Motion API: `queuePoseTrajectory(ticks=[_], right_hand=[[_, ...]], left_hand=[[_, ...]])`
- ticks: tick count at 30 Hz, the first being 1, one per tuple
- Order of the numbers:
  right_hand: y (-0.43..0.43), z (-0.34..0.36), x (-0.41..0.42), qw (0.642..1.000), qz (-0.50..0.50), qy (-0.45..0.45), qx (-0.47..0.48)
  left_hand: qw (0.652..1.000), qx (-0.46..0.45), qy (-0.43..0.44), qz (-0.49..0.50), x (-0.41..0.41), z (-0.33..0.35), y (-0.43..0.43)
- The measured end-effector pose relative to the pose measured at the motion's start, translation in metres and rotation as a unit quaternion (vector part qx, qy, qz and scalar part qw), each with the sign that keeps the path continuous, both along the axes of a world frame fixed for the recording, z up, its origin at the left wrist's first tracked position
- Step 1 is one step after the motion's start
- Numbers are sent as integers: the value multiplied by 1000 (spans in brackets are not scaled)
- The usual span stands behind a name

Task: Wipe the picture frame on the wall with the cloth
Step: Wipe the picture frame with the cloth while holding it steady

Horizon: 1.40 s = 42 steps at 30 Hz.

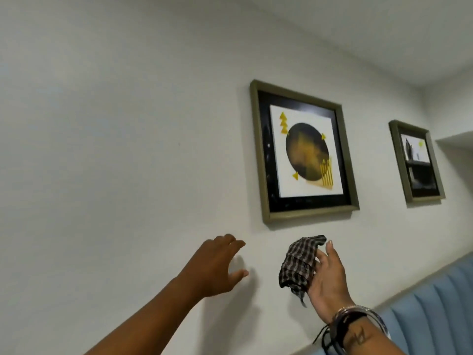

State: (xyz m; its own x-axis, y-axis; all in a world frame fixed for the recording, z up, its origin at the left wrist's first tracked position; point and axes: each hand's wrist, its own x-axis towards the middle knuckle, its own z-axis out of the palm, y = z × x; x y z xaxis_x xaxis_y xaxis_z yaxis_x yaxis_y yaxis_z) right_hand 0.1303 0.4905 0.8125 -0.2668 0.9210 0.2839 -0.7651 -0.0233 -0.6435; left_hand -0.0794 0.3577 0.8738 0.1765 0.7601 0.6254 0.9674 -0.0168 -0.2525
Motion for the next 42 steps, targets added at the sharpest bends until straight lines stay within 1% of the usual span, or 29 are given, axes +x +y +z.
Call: queuePoseTrajectory(ticks=[2, 6, 8, 12, 15, 18, 23, 27, 33, 35, 38, 40, 42], right_hand=[[17, 32, -5, 1000, -7, 6, 22], [42, 85, -25, 996, -28, 11, 78], [48, 109, -38, 990, -62, -4, 127], [56, 148, -65, 952, -165, -85, 244], [62, 165, -88, 921, -191, -181, 286], [60, 177, -99, 907, -171, -219, 316], [68, 201, -99, 897, -169, -251, 323], [73, 234, -90, 899, -143, -216, 354], [77, 300, -78, 875, -121, -226, 410], [77, 310, -75, 863, -133, -229, 431], [85, 304, -77, 848, -167, -241, 441], [91, 289, -78, 822, -215, -225, 478], [97, 269, -81, 782, -290, -203, 513]], left_hand=[[996, 28, 82, 23, 3, 42, 26], [983, 92, 128, 89, 12, 122, 72], [970, 110, 176, 125, 19, 158, 90], [949, 122, 234, 173, 33, 216, 120], [935, 118, 265, 206, 38, 244, 136], [933, 100, 259, 228, 36, 254, 145], [942, 101, 235, 218, 28, 252, 153], [940, 102, 234, 227, 32, 252, 153], [943, 104, 229, 220, 36, 253, 151], [943, 107, 224, 223, 36, 252, 151], [944, 106, 219, 223, 36, 253, 152], [946, 99, 210, 226, 35, 253, 154], [946, 95, 207, 231, 34, 253, 157]])
